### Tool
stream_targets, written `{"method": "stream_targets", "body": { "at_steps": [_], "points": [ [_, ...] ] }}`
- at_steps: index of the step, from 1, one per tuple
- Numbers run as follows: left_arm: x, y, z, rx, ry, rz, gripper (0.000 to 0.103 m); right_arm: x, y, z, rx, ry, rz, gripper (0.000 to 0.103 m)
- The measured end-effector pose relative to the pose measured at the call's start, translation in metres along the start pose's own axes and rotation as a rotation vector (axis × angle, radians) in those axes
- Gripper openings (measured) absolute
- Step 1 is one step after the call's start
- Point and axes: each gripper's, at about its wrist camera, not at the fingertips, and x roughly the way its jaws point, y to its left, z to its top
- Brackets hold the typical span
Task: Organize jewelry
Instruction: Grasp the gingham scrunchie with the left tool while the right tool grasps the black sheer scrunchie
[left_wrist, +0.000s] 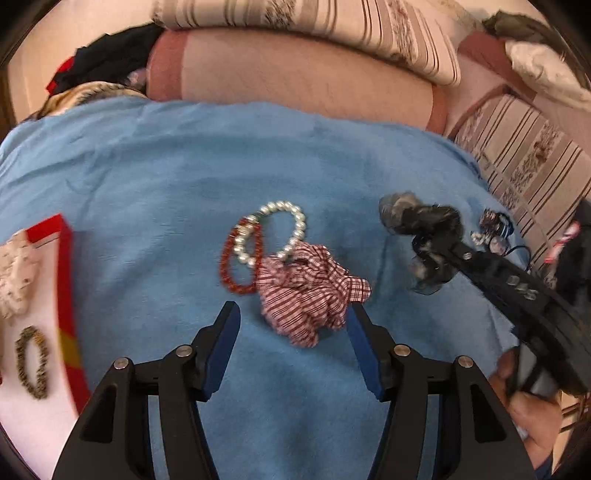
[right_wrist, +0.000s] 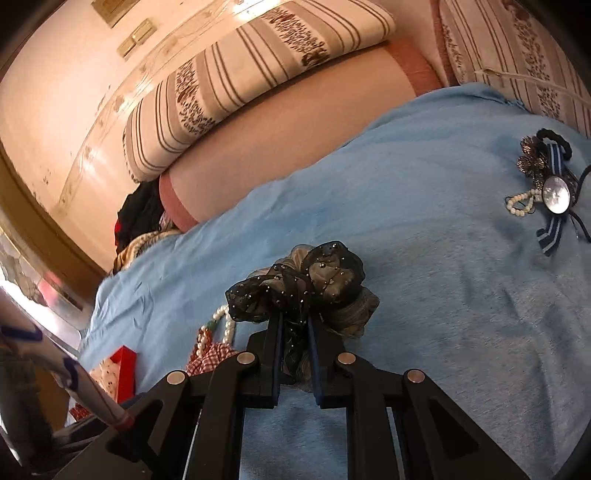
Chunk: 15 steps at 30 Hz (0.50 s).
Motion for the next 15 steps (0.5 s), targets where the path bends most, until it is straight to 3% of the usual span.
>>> {"method": "stream_targets", "body": {
  "at_steps": [7, 9, 10, 11, 12, 15],
  "points": [
    [0.041, -0.024, 0.003, 0.086, 0.035, 0.026, 0.064, 0.0, -0.002, 0.006, 0.008, -0.01, 0.016, 0.014],
    [0.048, -0.029, 0.0, 0.096, 0.006, 0.057, 0.062, 0.001, -0.002, 0.006, 0.004, -0.006, 0.021, 0.014],
    [0.051, -0.029, -0.001, 0.094, 0.004, 0.054, 0.052, 0.002, -0.002, 0.007, 0.006, -0.007, 0.023, 0.014],
    [0.056, -0.029, -0.003, 0.094, 0.016, 0.051, 0.031, 0.002, -0.003, 0.007, 0.008, -0.007, 0.025, 0.014],
    [0.059, -0.029, -0.005, 0.095, 0.019, 0.055, 0.022, 0.002, -0.003, 0.008, 0.008, -0.007, 0.028, 0.014],
    [0.051, -0.026, -0.011, 0.097, -0.026, 0.059, 0.016, -0.001, -0.002, 0.009, -0.004, -0.012, 0.031, 0.014]
  ]
}}
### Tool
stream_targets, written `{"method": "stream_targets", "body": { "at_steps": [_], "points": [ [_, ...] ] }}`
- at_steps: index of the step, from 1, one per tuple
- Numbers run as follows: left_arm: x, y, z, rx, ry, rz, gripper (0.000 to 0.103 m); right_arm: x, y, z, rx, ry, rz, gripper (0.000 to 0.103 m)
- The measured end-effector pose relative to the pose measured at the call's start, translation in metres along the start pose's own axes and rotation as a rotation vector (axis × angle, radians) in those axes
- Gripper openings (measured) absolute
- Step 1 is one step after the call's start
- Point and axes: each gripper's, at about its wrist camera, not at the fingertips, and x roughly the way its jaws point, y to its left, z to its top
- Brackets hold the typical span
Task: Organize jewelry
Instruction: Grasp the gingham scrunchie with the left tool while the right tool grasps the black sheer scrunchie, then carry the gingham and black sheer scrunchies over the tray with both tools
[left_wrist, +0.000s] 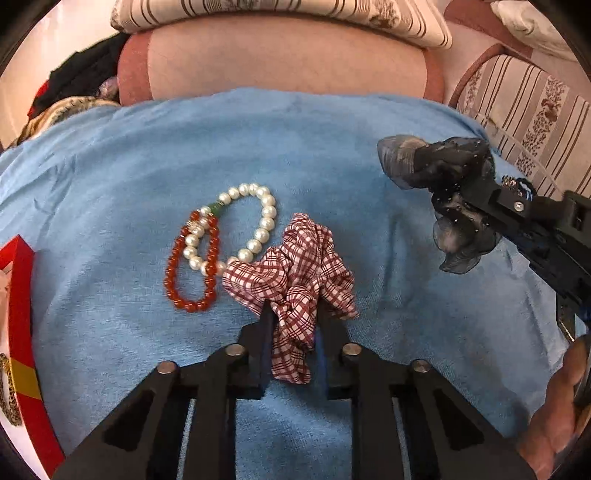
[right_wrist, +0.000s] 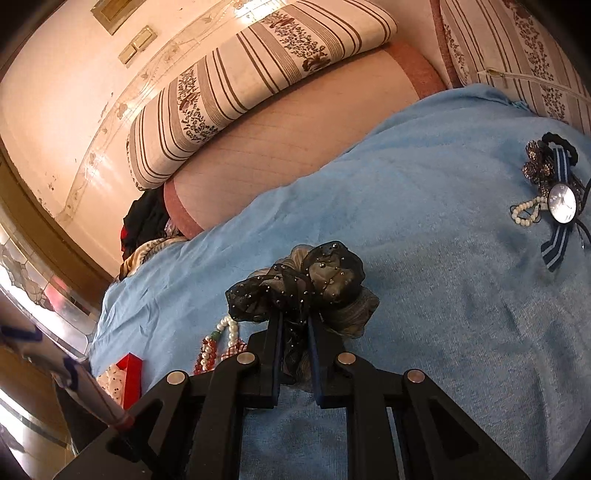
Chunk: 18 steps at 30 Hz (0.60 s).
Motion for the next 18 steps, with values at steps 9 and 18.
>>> {"method": "stream_targets", "body": {
  "at_steps": [9, 18],
  "points": [
    [-0.056, 0.013, -0.021, -0.015, -0.096, -0.043, 0.016, -0.007, 0.014, -0.01, -0.055, -0.007, -0.007, 0.014],
    [-0.097, 0.04, -0.056, -0.046, -0.139, -0.031, 0.016, -0.026, 0.05, -0.045, -0.155, 0.019, 0.013, 0.014]
  ]
}}
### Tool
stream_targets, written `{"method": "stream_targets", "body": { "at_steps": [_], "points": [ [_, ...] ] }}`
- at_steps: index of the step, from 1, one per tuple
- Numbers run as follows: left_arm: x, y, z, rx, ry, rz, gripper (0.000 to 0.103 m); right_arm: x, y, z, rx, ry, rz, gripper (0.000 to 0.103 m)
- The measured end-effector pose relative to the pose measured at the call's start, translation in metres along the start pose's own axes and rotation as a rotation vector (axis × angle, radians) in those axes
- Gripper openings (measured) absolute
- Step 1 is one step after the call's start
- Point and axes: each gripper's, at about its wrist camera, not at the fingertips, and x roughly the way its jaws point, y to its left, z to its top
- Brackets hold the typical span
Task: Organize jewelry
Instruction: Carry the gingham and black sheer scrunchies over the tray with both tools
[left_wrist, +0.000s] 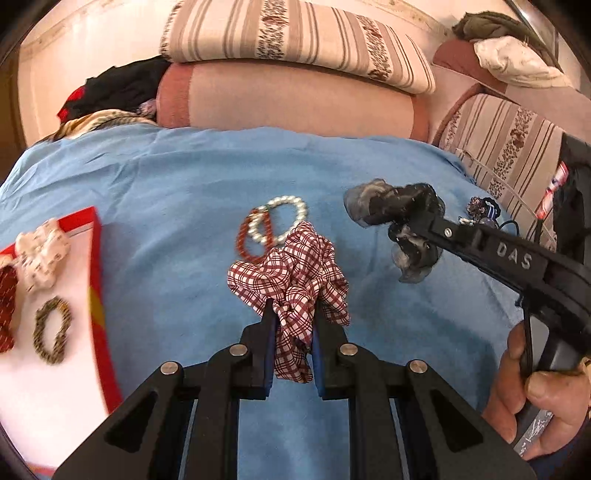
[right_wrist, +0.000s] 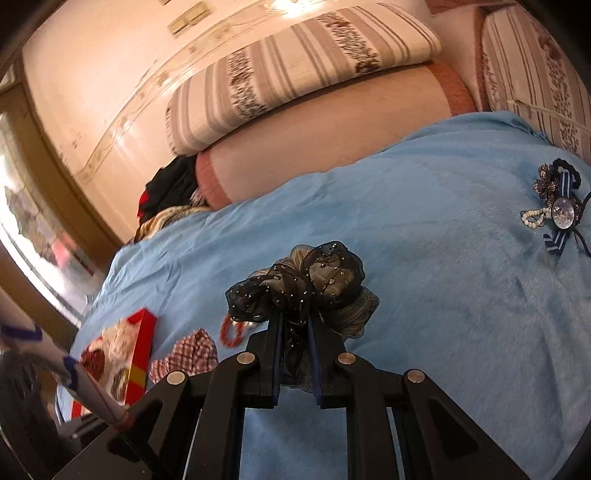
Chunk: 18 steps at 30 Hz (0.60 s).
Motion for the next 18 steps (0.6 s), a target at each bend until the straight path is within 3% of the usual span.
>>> {"method": "stream_targets", "body": {
  "at_steps": [18],
  "points": [
    [-0.036, 0.025, -0.032, -0.002, -0.064, 0.057, 0.016, -0.03, 0.041, -0.069, -0.147, 0.07, -0.013, 0.014]
  ]
}}
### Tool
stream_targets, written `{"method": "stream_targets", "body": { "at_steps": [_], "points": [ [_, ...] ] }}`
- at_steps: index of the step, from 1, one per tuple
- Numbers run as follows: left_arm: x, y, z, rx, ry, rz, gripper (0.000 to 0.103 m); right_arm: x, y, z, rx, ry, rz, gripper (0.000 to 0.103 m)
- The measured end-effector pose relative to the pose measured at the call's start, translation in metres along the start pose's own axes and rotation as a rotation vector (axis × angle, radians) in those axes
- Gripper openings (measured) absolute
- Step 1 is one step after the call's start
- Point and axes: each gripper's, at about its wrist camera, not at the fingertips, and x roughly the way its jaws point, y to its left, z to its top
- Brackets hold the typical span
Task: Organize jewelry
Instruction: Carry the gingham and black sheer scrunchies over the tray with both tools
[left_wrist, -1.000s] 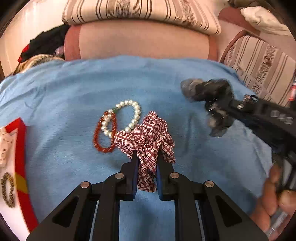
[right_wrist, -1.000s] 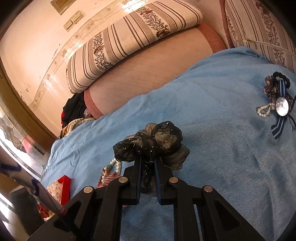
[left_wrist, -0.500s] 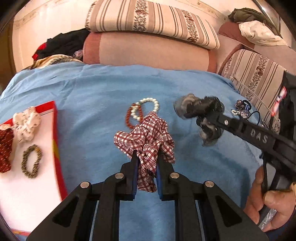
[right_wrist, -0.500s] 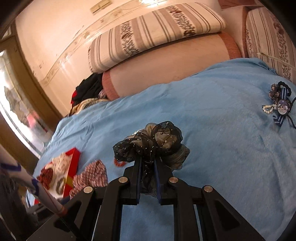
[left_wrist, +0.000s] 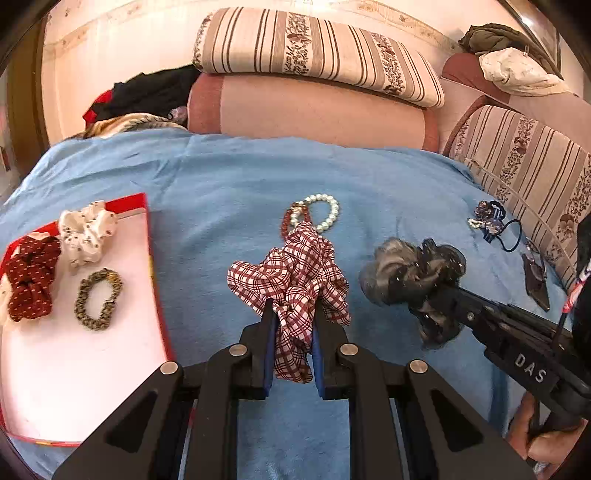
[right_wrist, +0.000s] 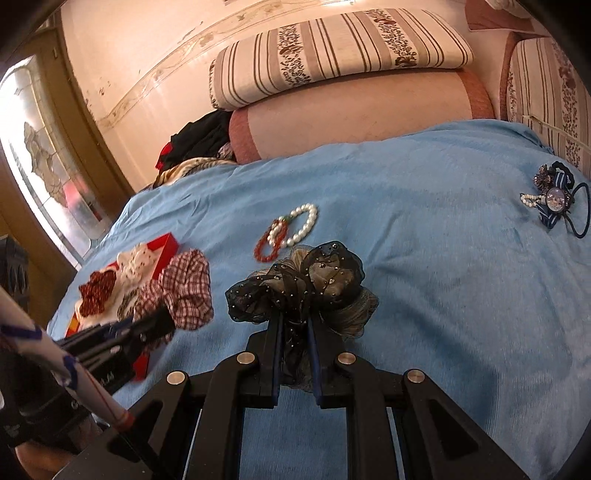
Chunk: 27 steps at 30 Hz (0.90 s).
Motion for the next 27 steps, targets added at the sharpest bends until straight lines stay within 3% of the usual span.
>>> {"method": "stream_targets", "body": {
  "at_steps": [27],
  "points": [
    [-0.038, 0.013, -0.015, 0.008, -0.064, 0.0, 0.016, -0.016, 0.025, -0.035, -0.082, 0.028, -0.038, 0.014]
  ]
}}
